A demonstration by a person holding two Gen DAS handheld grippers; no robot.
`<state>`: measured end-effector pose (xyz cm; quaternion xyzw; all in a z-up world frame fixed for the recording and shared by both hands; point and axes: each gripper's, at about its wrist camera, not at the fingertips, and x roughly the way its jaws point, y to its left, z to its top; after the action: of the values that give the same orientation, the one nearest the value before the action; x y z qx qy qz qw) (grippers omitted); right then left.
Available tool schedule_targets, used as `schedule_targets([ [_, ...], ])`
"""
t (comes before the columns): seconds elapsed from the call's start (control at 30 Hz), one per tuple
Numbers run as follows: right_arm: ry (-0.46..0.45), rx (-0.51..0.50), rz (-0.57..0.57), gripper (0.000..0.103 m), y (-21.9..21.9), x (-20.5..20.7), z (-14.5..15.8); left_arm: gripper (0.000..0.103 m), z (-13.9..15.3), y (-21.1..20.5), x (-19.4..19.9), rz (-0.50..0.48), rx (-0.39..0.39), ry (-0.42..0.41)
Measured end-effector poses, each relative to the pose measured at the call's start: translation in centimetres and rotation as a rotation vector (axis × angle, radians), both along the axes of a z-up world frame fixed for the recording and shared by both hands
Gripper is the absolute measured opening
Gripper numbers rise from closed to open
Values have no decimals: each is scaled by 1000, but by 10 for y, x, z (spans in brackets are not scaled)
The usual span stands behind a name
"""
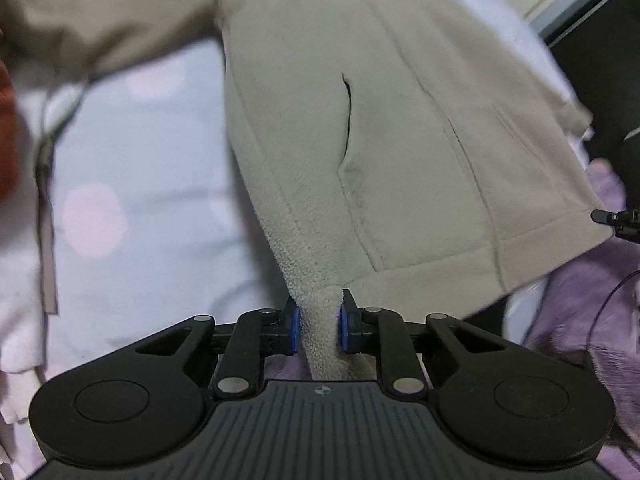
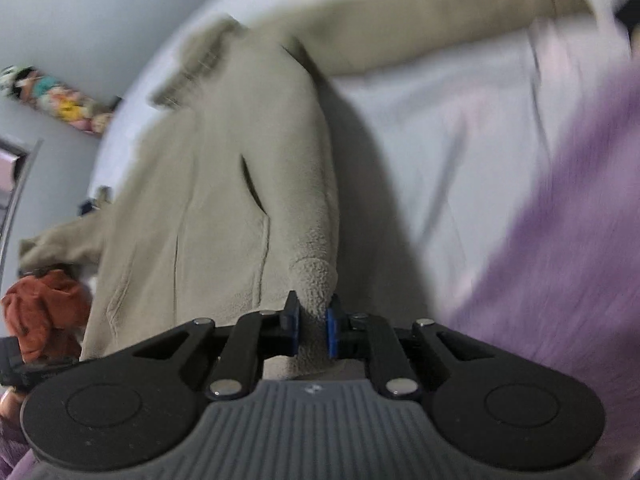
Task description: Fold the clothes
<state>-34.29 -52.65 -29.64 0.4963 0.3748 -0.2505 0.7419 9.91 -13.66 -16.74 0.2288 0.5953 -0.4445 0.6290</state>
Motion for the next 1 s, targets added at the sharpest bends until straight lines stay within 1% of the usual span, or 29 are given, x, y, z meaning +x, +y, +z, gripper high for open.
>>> schedule_targets([
  [0.07,56,11,-3,14,1,1,-28,16,-13,-3,0,-4,36,-8],
  [0.17,94,5,16,16,-3,8,-42,19,-18,-5,-2,6,53,11],
  [0.2,104,0,27,17,-4,10,-43,22,-19,-5,0,7,54,13],
  [0.27,127,-30,60,26,-4,16,-36,24,-18,-10,0,8,48,14],
  [0.3,141,-57,77,29,-5,17,-30,26,-16,-11,-1,7,38,16],
  [0.37,128,-101,82,39,-11,16,-19,32,-9,-11,0,4,15,11],
  [0.43,105,-142,67,43,-22,13,-9,45,2,-12,4,0,-13,-7],
  [0.47,97,-162,42,45,-32,10,-5,45,8,-12,6,-3,-27,-16],
  [0.57,74,-217,-38,46,-63,2,8,46,21,-22,17,12,-77,-34],
  [0.7,67,-250,-187,46,-121,-8,10,47,33,-42,35,67,-128,-68],
  [0.8,56,-258,-326,46,-170,-27,13,47,26,-57,44,104,-122,-65],
  [0.9,18,-250,-476,47,-215,-54,16,46,20,-69,48,117,-89,-70],
  [0.97,3,-250,-565,55,-238,-67,15,47,16,-76,51,139,-67,-71],
  [1.0,0,-246,-613,68,-250,-72,13,47,13,-78,53,151,-57,-70],
])
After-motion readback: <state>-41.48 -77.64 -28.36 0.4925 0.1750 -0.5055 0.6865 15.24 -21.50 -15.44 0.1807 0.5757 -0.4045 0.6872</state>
